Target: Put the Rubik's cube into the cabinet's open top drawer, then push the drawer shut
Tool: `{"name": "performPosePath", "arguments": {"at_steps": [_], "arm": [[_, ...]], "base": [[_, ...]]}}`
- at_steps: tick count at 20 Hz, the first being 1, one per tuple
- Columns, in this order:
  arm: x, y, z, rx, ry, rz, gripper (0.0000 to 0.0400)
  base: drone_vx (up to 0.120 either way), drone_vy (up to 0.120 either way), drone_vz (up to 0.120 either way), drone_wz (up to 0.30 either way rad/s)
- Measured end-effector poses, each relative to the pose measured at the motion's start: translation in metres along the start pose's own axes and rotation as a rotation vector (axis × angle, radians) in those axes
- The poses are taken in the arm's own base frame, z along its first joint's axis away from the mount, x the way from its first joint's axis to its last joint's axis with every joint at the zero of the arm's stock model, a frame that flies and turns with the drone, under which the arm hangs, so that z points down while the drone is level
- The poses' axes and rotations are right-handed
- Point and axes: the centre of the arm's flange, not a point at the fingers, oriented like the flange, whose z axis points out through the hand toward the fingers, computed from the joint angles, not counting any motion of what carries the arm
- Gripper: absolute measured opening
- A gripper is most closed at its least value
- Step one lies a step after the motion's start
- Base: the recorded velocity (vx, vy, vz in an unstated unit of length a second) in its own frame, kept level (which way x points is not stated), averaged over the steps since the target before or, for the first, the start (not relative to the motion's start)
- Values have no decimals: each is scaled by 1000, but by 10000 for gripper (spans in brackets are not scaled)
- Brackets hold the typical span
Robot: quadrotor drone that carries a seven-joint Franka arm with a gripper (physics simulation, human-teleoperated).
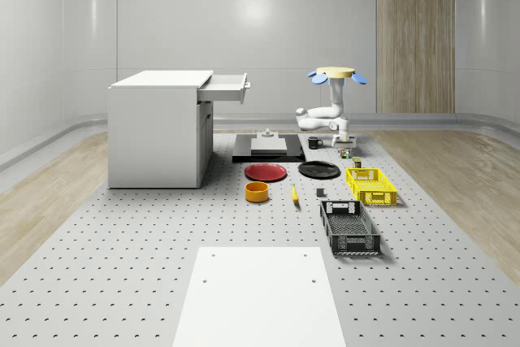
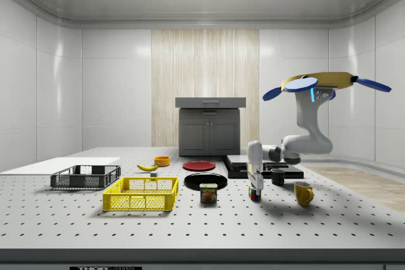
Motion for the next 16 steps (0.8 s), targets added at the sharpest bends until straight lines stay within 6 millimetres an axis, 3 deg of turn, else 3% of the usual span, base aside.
{"name": "performPosePath", "arguments": {"at_steps": [9, 16], "arm": [[6, -6, 12, 0, 0, 0, 400], [7, -7, 16, 0, 0, 0, 340]], "base": [[0, 0, 0, 0], [0, 0, 0, 0]]}}
